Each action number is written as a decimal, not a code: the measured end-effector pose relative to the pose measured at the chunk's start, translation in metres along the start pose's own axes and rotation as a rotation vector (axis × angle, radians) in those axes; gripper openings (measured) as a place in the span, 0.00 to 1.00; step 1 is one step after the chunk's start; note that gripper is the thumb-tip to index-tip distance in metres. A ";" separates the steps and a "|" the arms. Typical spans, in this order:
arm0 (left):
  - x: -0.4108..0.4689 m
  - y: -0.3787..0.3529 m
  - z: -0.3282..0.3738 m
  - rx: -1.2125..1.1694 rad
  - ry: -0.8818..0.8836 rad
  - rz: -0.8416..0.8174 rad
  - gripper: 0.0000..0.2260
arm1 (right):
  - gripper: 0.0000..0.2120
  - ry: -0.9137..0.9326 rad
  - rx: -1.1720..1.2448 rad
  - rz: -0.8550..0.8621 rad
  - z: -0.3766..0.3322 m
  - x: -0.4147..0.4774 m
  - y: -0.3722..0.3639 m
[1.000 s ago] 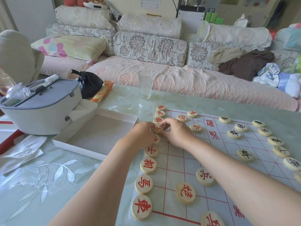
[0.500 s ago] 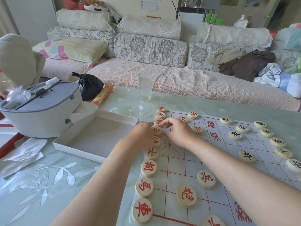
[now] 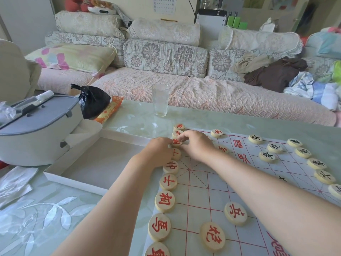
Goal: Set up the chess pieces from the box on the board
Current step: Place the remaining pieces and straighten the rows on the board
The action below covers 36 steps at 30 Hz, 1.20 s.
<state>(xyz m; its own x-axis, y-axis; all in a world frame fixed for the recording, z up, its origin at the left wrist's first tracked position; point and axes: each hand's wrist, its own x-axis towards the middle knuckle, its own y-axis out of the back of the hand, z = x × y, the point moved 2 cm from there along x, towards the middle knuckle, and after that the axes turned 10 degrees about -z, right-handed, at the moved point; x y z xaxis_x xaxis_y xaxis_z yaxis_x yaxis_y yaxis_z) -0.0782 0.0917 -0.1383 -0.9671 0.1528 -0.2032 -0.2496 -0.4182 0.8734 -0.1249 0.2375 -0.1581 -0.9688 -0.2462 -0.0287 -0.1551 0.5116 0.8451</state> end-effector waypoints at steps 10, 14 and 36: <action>0.007 0.001 -0.004 -0.073 0.003 -0.019 0.22 | 0.08 0.019 0.014 -0.022 0.001 -0.001 0.004; 0.023 0.014 -0.001 -0.117 -0.013 0.039 0.25 | 0.11 0.007 -0.029 0.024 0.007 0.008 0.017; 0.077 0.018 -0.013 0.004 -0.072 -0.078 0.24 | 0.14 0.002 -0.052 -0.026 0.022 0.062 0.016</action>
<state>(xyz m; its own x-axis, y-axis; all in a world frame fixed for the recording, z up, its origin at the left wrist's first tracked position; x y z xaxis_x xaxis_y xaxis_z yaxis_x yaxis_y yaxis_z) -0.1575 0.0839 -0.1438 -0.9388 0.2486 -0.2385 -0.3237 -0.3994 0.8578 -0.1916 0.2480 -0.1583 -0.9641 -0.2606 -0.0501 -0.1699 0.4611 0.8709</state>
